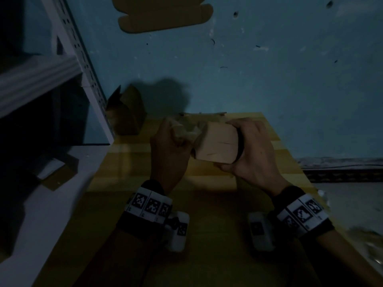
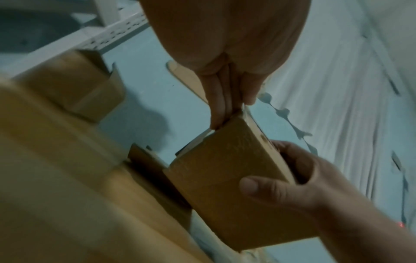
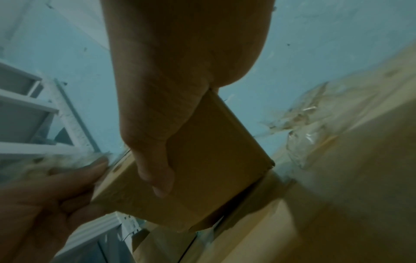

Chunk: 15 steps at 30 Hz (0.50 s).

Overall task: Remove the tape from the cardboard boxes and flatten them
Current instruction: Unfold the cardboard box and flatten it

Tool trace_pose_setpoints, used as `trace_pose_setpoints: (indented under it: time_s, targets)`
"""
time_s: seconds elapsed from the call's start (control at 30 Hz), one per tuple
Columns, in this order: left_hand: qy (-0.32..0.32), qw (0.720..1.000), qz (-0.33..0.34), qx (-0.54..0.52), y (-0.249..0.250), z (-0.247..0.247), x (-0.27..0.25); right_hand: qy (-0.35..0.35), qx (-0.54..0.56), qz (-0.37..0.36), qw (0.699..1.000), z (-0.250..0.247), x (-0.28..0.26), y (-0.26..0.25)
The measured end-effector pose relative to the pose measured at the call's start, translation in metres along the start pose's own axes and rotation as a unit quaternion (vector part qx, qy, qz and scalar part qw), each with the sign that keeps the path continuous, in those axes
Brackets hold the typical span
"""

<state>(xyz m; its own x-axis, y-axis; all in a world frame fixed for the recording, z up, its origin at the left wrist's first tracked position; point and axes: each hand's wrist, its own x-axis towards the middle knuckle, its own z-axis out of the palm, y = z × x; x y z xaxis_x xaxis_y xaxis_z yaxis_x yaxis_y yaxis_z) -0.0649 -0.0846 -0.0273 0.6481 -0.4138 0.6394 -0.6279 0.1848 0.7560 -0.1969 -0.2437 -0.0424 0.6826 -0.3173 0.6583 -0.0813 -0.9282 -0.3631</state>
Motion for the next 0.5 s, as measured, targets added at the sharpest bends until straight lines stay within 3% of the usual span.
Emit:
trace_pose_setpoints:
  time_s: [0.3, 0.43, 0.5]
  targets:
    - [-0.002, 0.988, -0.083, -0.131, 0.000, -0.003, -0.003, -0.002, 0.032, 0.008, 0.999, 0.000, -0.002, 0.002]
    - [-0.015, 0.984, -0.113, -0.134, 0.003, -0.009, 0.002, -0.016, 0.060, 0.048, 0.997, 0.002, -0.005, 0.002]
    - [-0.021, 0.973, -0.169, -0.155, 0.005, -0.016, 0.009, -0.016, 0.093, 0.086, 0.992, 0.000, -0.005, 0.001]
